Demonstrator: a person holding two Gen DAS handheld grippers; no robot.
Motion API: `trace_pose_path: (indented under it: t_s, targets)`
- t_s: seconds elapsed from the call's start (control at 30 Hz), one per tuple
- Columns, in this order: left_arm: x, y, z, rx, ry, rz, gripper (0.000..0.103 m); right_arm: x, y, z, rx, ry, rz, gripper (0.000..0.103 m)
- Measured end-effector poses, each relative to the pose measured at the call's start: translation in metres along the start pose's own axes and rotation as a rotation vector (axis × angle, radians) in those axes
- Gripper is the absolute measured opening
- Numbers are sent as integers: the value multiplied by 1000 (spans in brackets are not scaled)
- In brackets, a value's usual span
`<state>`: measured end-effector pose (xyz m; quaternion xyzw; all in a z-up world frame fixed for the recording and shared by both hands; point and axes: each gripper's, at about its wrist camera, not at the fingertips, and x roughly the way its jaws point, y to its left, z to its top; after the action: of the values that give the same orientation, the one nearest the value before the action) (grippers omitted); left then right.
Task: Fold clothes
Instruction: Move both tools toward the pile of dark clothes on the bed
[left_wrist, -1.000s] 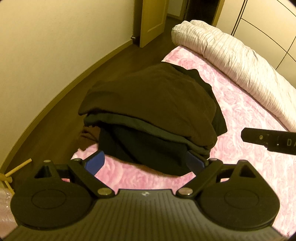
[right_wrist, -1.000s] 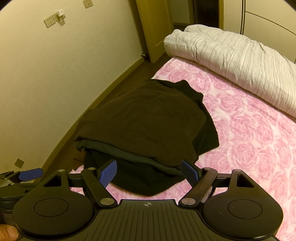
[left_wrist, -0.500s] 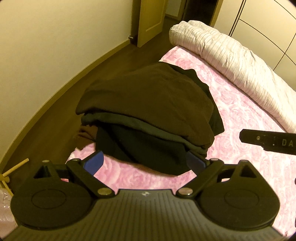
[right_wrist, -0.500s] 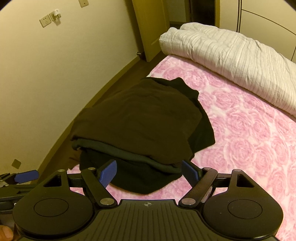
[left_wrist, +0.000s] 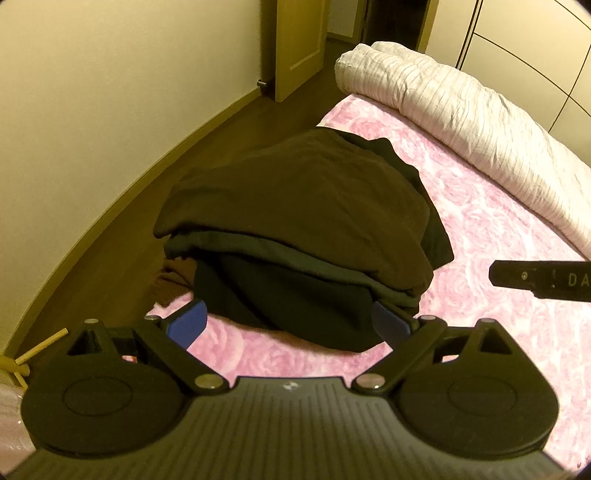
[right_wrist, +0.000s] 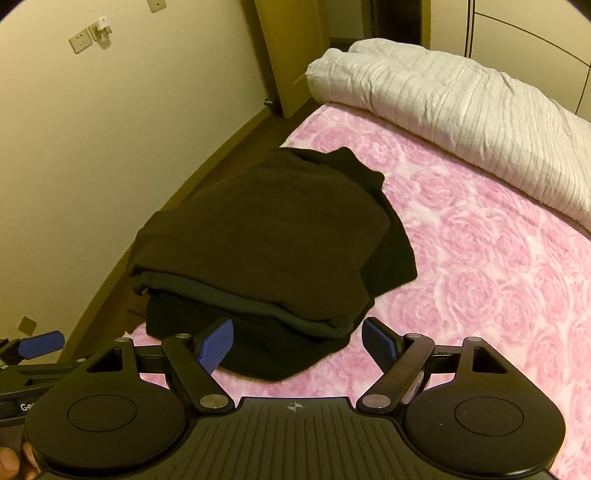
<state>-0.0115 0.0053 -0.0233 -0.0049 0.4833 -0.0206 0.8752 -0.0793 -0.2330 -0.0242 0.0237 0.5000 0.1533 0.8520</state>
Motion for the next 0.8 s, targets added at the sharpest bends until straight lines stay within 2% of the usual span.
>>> trace_pose_path:
  t_s: [0.23, 0.6, 0.8]
  targets:
    - [-3, -9, -2, 5, -35, 7, 94, -1, -13, -3, 14, 3, 4, 80]
    - [-1, -32, -5, 52, -23, -17, 94, 0, -33, -7, 39, 10, 16, 80]
    - [0, -45, -8, 79, -8, -6, 94, 0, -43, -11, 53, 16, 17, 80]
